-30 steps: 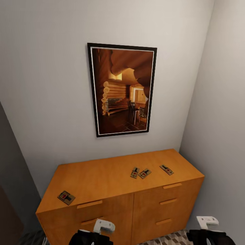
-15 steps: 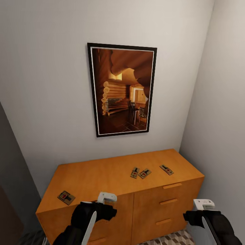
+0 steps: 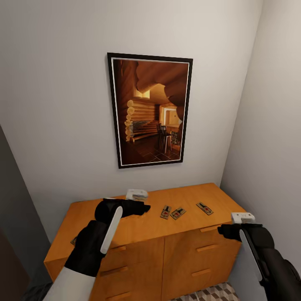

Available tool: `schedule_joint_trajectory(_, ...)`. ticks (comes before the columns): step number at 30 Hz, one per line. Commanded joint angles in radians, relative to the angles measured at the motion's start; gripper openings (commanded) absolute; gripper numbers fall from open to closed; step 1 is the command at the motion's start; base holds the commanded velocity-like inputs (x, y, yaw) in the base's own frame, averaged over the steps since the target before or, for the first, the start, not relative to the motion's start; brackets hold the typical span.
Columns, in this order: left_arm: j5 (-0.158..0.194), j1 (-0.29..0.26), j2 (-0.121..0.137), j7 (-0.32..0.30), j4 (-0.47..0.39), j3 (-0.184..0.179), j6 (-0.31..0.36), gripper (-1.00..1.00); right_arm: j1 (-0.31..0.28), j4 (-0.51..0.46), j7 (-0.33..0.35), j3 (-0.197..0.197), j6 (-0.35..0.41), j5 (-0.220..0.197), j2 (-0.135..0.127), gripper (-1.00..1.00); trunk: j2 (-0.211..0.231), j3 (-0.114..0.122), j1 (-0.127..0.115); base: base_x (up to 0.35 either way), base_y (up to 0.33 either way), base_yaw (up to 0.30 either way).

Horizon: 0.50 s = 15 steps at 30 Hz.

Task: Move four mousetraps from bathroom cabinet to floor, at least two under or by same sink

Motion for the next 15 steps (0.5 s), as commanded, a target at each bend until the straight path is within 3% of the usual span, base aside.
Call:
schedule_joint_trajectory(1, 0.008, -0.027, 0.000, -0.001, 0.017, 0.001, 0.004, 1.00, -0.015, 0.002, -0.001, 0.001, 0.004, 0.000, 0.000, 1.00, -0.001, -0.001, 0.000, 0.000, 0.000, 0.000)
schedule_joint_trajectory(2, 0.008, -0.027, 0.000, -0.001, 0.017, 0.001, 0.004, 1.00, -0.015, 0.002, -0.001, 0.001, 0.004, 0.000, 0.000, 1.00, -0.001, -0.001, 0.000, 0.000, 0.000, 0.000)
schedule_joint_trajectory(7, 0.031, -0.142, 0.000, -0.001, 0.123, 0.001, 0.004, 1.00, -0.081, 0.024, -0.009, 0.004, 0.004, -0.001, 0.001, 1.00, -0.001, -0.001, 0.000, 0.000, 0.000, 0.000)
schedule_joint_trajectory(15, 0.055, -0.286, 0.000, 0.000, 0.359, 0.007, 0.004, 1.00, -0.198, 0.139, -0.033, 0.010, 0.004, 0.008, 0.006, 1.00, -0.001, -0.001, 0.000, 0.000, 0.000, 0.000)
